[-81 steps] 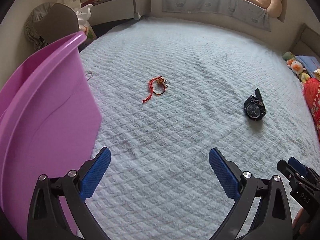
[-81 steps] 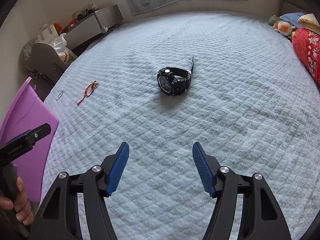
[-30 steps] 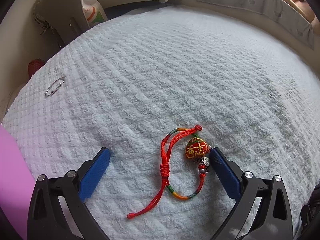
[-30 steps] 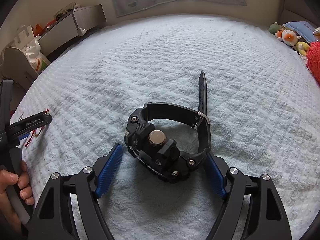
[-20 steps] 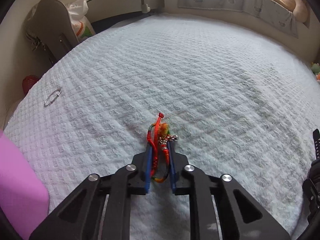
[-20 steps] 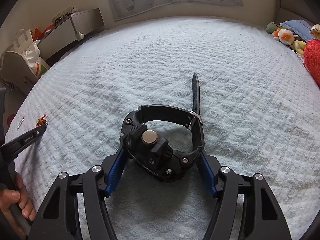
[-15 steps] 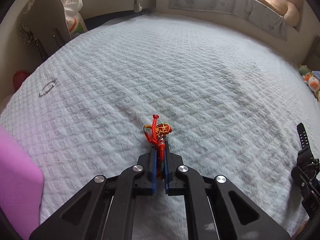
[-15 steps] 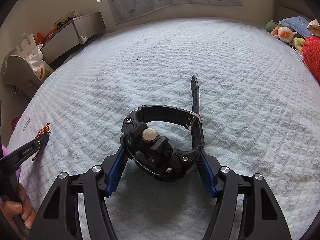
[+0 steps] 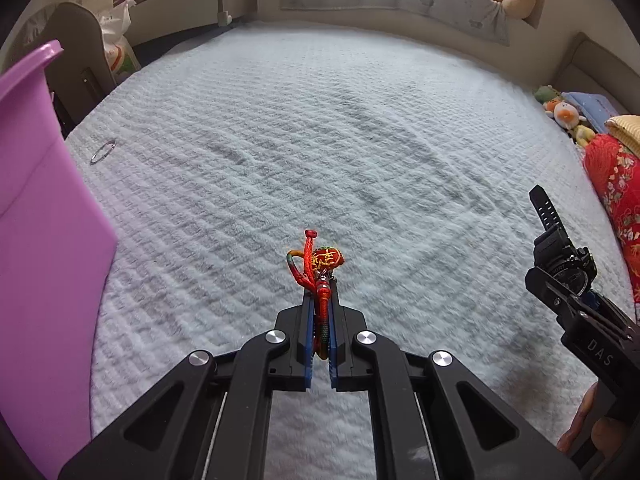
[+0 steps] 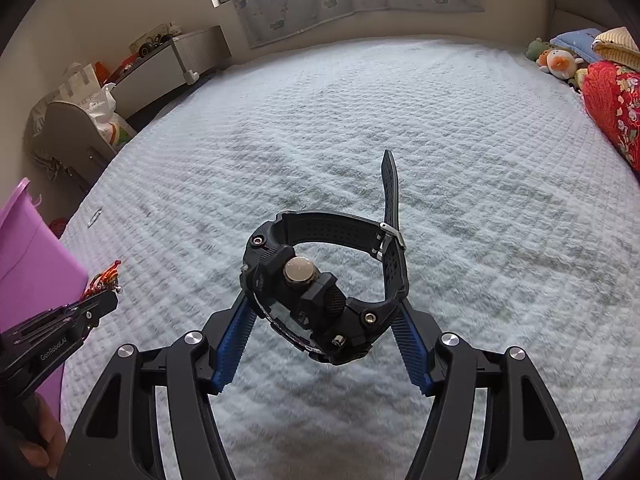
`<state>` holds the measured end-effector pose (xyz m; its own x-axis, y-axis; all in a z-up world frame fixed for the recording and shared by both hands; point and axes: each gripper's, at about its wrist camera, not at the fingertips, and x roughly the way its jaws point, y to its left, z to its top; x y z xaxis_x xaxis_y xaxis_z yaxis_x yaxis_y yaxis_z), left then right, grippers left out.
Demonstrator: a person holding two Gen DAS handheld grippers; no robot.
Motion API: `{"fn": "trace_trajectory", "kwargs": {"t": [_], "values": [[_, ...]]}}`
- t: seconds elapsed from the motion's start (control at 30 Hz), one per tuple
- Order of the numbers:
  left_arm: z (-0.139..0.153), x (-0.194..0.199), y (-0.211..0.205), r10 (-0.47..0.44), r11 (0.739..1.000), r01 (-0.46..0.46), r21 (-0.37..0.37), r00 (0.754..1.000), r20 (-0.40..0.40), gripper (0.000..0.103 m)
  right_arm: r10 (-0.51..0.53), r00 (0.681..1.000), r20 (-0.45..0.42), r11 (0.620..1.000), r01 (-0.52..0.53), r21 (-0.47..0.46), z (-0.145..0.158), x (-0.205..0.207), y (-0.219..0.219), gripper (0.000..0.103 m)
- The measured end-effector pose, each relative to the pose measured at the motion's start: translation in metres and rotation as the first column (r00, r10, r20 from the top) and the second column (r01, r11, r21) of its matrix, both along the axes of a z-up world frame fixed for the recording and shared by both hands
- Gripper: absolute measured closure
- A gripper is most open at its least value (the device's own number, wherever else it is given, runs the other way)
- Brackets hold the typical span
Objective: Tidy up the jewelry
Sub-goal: 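Carry the red cord bracelet and black watch over the pink tub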
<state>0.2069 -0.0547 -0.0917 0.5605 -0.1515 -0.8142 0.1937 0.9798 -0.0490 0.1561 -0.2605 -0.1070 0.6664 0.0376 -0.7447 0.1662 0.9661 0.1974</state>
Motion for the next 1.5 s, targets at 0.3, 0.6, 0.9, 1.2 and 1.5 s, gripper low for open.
{"fn": "trace_trajectory", "kwargs": {"t": [0.3, 0.6, 0.9, 1.2, 1.5], "values": [[0.068, -0.069, 0.016, -0.015, 1.0, 0.015, 0.005, 0.998, 0.065, 0.097, 0.058, 0.997, 0.05, 0.998, -0.058, -0.004, 0.056, -0.064, 0.03, 0.039], [0.138, -0.126, 0.06, 0.015, 1.0, -0.014, -0.006, 0.987, 0.161, 0.097, 0.154, 0.98, 0.129, 0.988, -0.153, -0.013, 0.114, -0.101, 0.091, 0.039], [0.18, -0.152, 0.139, 0.107, 0.994, -0.11, 0.0, 0.964, 0.244, 0.097, 0.307, 0.933, 0.188, 0.951, -0.31, -0.017, 0.154, -0.103, 0.186, 0.039], [0.173, -0.145, 0.226, 0.193, 0.976, -0.211, 0.047, 0.95, 0.244, 0.097, 0.418, 0.888, 0.192, 0.905, -0.425, -0.006, 0.161, -0.101, 0.282, 0.039], [0.156, -0.12, 0.275, 0.219, 0.964, -0.246, 0.104, 0.95, 0.224, 0.097, 0.468, 0.869, 0.163, 0.88, -0.475, 0.006, 0.152, -0.087, 0.342, 0.039]]}}
